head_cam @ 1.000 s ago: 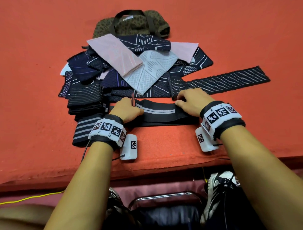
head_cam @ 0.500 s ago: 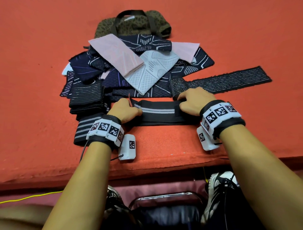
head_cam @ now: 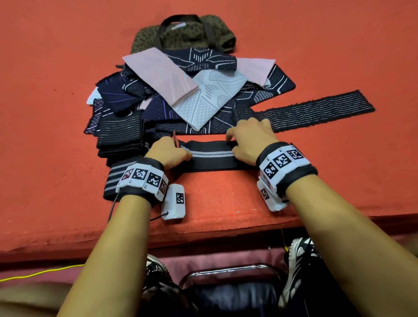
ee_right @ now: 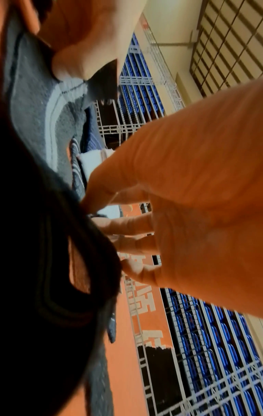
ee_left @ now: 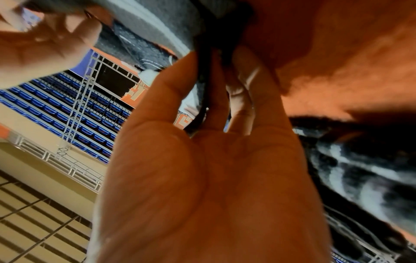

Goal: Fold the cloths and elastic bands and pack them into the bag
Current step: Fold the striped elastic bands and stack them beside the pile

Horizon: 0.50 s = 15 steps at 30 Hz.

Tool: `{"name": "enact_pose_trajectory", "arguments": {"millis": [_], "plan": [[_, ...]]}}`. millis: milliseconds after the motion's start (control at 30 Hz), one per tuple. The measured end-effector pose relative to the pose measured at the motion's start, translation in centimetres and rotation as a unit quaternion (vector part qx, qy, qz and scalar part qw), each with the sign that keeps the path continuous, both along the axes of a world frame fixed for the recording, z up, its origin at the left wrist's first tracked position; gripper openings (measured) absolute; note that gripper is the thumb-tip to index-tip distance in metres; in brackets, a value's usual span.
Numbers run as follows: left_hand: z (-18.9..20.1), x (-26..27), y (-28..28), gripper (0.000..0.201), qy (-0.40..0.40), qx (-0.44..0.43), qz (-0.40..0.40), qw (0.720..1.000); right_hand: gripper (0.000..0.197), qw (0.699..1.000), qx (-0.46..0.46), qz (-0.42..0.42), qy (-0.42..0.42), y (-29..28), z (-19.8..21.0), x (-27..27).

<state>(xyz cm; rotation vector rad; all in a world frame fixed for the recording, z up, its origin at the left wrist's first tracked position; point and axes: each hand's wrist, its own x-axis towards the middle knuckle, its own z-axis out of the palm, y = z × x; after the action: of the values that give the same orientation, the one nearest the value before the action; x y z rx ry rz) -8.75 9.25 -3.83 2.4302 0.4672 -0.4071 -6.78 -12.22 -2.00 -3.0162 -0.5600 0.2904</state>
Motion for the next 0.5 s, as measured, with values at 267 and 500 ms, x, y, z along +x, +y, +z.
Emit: {"name": "enact_pose_trajectory", "arguments": {"millis": [267, 500], "plan": [[0.3, -0.3, 0.0, 0.017, 0.013, -0.005, 0.018, 1.0, 0.049, 0.994, 0.074, 0.054, 0.062, 2.3, -2.2, -1.4], [-0.3, -0.4, 0.4, 0.039, -0.011, -0.056, 0.059, 0.997, 0.046, 0.992, 0.082, 0.085, 0.039, 4.2, -3.2, -2.8]]}}
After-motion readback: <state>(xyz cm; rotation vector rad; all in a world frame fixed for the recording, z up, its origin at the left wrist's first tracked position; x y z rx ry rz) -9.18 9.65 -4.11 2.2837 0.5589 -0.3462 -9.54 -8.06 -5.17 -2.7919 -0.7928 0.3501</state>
